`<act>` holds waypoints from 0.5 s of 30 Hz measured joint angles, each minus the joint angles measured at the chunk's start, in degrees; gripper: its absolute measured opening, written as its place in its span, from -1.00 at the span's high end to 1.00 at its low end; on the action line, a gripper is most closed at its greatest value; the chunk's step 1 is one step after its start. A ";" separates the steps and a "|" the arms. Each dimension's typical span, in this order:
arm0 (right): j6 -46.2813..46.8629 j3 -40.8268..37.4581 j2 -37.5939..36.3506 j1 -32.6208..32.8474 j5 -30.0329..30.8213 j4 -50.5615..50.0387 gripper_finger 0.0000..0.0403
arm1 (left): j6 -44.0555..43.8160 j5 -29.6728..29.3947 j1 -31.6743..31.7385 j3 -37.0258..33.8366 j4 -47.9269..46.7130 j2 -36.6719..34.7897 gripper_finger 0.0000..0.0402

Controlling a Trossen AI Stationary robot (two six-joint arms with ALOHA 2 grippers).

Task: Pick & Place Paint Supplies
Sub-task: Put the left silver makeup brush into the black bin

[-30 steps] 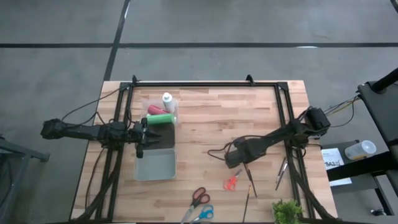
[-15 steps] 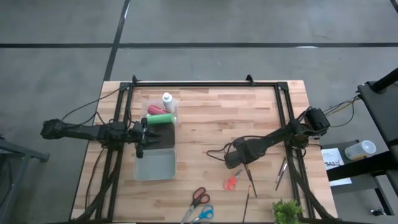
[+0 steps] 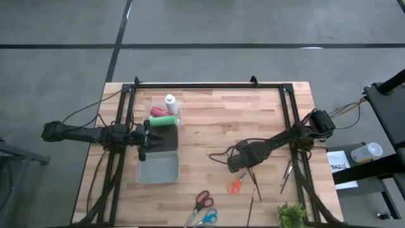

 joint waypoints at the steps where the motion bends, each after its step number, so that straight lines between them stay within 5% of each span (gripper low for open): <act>1: 0.00 -0.02 0.02 0.00 0.08 -0.06 0.80 | 0.00 0.01 0.00 0.00 0.00 0.00 0.35; 15: -2.96 -0.12 -0.48 -0.25 0.12 -0.20 0.93 | 0.00 0.00 0.01 0.02 0.00 0.00 0.35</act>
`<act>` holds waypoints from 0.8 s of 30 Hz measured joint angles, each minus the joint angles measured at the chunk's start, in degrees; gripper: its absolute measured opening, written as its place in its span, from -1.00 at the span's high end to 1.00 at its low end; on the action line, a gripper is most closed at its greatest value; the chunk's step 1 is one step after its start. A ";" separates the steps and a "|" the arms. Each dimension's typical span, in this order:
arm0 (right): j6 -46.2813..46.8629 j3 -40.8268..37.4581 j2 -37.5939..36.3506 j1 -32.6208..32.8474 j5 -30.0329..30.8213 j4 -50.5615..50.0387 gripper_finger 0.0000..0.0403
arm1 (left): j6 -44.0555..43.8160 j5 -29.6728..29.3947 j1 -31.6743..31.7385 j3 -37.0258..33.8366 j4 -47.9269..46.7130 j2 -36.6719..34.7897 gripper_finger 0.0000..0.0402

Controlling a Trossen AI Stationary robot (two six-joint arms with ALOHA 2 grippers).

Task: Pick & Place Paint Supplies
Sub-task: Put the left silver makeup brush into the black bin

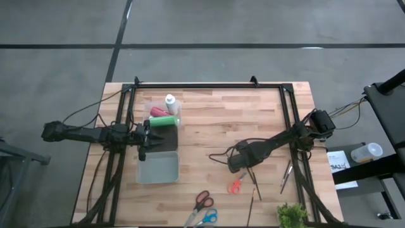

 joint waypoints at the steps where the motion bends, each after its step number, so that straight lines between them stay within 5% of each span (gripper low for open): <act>1: -0.41 -0.05 -0.25 -0.07 -0.01 0.06 0.93 | 0.00 0.01 -0.02 -0.02 0.00 0.00 0.35; 24: -13.75 -0.13 -8.92 -3.09 7.86 6.36 0.94 | 0.00 0.02 0.00 -0.02 0.00 0.00 0.35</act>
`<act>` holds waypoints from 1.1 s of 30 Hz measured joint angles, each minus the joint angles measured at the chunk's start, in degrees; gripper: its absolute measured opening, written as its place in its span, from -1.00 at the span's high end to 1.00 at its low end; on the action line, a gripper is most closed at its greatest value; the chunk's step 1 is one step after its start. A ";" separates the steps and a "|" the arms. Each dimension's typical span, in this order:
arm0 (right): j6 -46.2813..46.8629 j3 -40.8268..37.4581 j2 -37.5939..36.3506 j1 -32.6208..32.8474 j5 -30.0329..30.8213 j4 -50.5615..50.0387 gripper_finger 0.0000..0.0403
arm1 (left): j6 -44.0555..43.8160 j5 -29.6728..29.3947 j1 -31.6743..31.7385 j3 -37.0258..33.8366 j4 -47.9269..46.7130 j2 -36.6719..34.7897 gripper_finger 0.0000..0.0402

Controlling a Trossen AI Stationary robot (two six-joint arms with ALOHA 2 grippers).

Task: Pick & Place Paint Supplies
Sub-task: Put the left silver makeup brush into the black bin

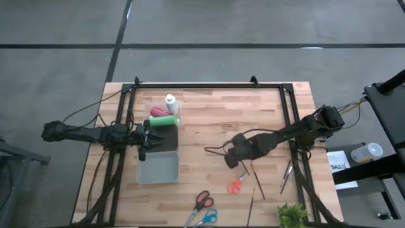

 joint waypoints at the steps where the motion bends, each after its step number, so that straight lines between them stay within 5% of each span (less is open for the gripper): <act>1: -0.52 0.08 -0.60 -0.14 1.03 0.07 0.94 | 0.00 -0.02 0.00 0.00 -0.02 0.00 0.35; 9: -9.26 0.12 -6.36 -1.35 8.68 5.43 0.94 | 0.00 -0.02 0.00 0.01 0.00 0.00 0.35; 18: -31.26 0.20 -8.16 -2.02 17.78 24.84 0.94 | 0.00 -0.01 0.00 0.02 0.00 0.00 0.35; 33: -59.97 -0.08 -3.83 -4.26 15.89 56.90 0.94 | 0.00 -0.02 0.00 0.01 0.00 0.00 0.35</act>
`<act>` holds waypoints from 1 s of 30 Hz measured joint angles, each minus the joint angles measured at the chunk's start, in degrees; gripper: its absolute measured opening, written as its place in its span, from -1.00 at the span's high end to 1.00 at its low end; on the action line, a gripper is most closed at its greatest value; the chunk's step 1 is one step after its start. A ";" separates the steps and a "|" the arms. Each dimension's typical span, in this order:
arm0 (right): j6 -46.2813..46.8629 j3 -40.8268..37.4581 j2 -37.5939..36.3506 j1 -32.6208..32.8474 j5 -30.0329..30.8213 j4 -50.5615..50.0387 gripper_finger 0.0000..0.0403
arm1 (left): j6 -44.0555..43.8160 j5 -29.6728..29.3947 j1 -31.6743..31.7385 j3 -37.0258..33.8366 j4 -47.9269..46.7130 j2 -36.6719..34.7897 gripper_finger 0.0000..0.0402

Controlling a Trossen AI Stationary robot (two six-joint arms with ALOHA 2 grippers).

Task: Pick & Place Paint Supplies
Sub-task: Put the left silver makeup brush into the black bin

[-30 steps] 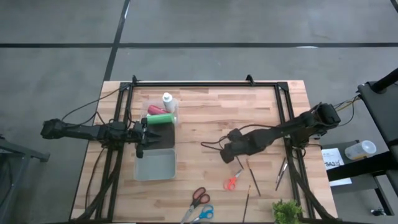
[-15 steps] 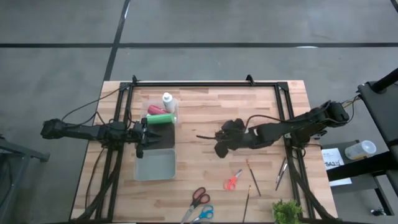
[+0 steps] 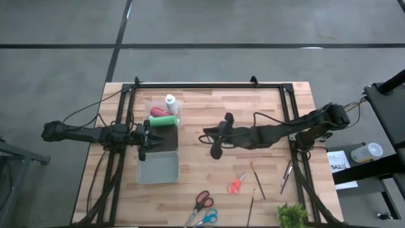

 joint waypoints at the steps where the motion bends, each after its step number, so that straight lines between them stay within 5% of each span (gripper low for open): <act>1: -1.93 0.00 0.46 -0.18 -1.46 2.93 0.94 | 0.00 0.01 -0.01 -0.01 0.00 0.00 0.35; 12: -10.29 -0.11 7.91 -5.87 -16.62 20.88 0.94 | 0.00 0.00 0.01 -0.01 0.00 0.00 0.35; 22: -8.38 -0.15 13.79 -12.36 -34.16 34.81 0.94 | 0.00 0.00 -0.01 -0.01 0.01 0.00 0.35; 30: -9.29 -0.15 14.42 -13.94 -37.58 36.42 0.94 | 0.00 0.00 0.01 -0.01 0.01 0.00 0.35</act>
